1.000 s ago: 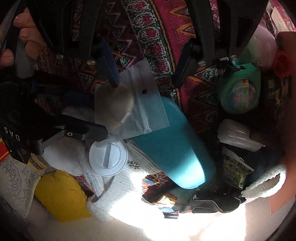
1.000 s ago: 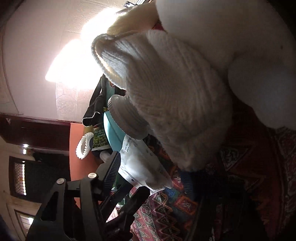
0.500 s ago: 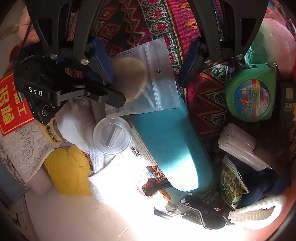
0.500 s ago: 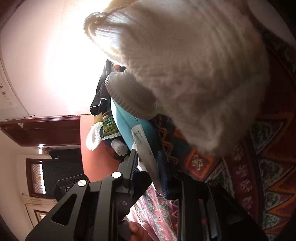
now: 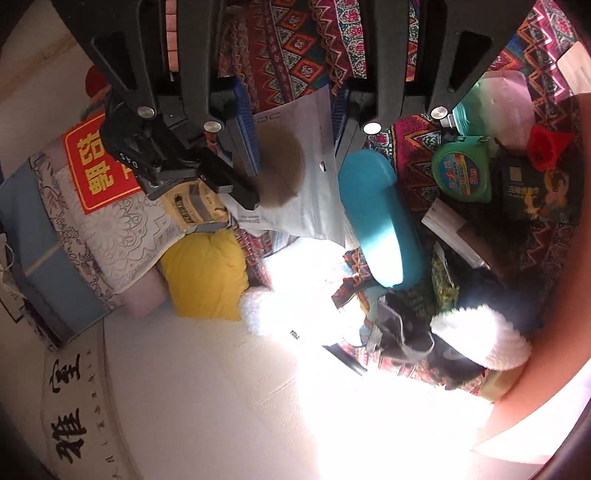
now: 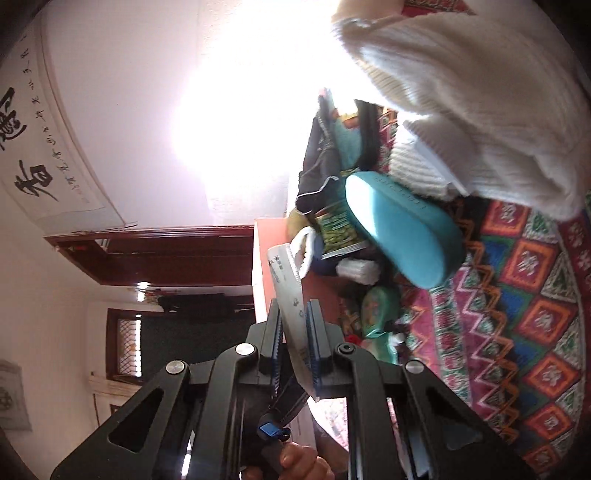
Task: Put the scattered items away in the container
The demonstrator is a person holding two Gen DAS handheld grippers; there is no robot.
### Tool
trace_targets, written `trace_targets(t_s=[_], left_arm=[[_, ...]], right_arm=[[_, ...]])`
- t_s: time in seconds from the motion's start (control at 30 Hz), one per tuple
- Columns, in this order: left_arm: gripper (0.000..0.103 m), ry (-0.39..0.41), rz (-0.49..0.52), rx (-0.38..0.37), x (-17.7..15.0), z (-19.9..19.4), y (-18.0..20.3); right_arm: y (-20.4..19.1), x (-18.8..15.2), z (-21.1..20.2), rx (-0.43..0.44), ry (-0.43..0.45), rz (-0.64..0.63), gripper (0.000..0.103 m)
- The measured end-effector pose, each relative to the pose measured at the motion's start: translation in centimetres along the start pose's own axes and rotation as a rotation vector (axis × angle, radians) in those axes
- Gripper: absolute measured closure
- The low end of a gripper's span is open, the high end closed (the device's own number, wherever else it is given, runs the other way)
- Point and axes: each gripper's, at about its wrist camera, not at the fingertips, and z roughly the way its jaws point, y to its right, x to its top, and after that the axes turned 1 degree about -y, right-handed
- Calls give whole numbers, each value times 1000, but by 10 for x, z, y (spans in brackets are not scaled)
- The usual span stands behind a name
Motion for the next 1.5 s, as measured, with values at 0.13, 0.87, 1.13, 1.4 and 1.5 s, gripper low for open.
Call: trace_targets(t_s=[0.13, 0.87, 1.13, 1.4, 1.5], left_arm=[[70, 98, 13, -14, 10, -56, 0], [14, 520, -113, 643, 30, -255, -81], [14, 373, 27, 584, 27, -170, -35], [14, 56, 87, 410, 15, -23, -4], [15, -56, 34, 405, 22, 28, -12]], right_arm=[[-33, -18, 43, 22, -62, -47, 91], [-140, -68, 110, -247, 20, -498, 3], [-102, -27, 28, -296, 162, -403, 3], [-13, 3, -15, -380, 180, -210, 3], [3, 15, -11, -441, 146, -226, 3]])
